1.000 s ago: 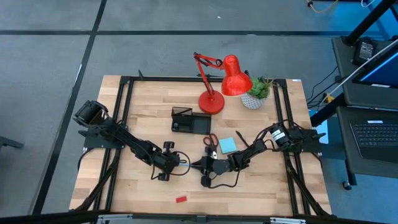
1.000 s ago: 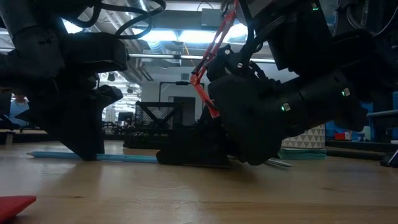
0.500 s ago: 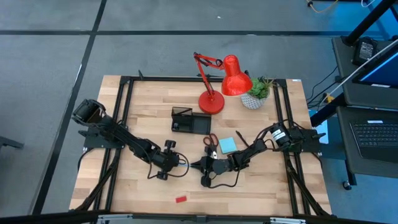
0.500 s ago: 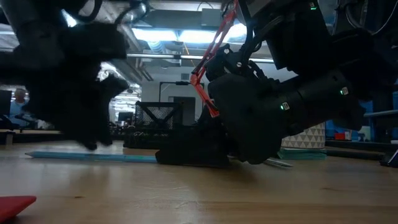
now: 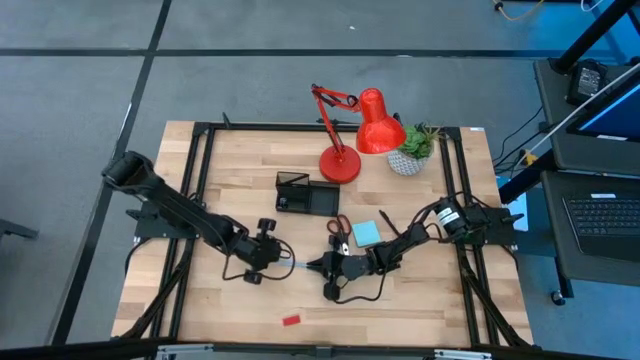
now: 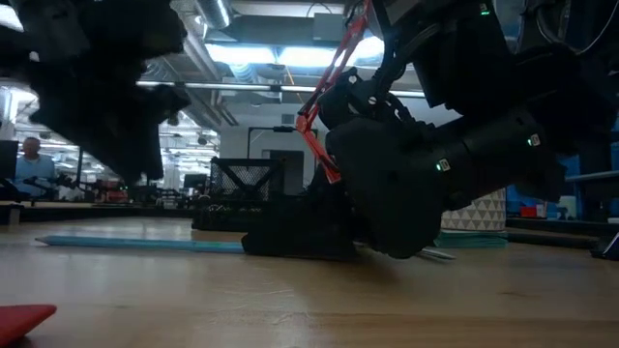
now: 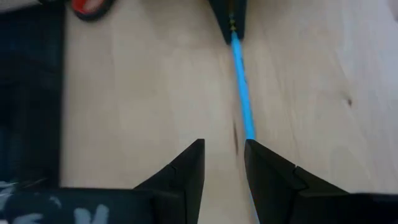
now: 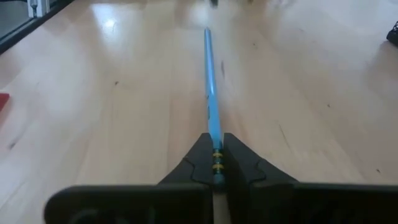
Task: Pick and place office supplies into organizer
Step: Put the blue pencil into the black desk organizer
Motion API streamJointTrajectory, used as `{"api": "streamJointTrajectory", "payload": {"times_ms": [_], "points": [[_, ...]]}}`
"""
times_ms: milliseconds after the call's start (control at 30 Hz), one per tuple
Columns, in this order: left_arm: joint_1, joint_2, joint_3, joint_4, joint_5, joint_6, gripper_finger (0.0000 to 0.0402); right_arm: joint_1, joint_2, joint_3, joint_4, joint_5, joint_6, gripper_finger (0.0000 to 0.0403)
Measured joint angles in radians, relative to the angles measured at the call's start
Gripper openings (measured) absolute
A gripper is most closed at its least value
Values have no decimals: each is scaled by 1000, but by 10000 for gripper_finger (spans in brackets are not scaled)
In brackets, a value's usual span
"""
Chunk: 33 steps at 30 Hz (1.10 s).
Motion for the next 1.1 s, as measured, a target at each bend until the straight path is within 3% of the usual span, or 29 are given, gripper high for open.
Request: {"api": "streamJointTrajectory", "payload": {"times_ms": [300, 467, 767, 1100], "points": [[-63, -224, -23, -65, -122, -3, 102, 0, -66, -4, -72, 0, -99, 15], [-74, -372, -182, 43, -148, -59, 102, -3, -110, -3, -85, 7, -148, 15], [-74, -581, -515, 366, -194, -177, 102, -19, -249, -1, -259, 38, -295, 15], [-73, -676, -598, 366, -217, -214, 102, -69, -468, 1, -535, 158, -538, 14]]}}
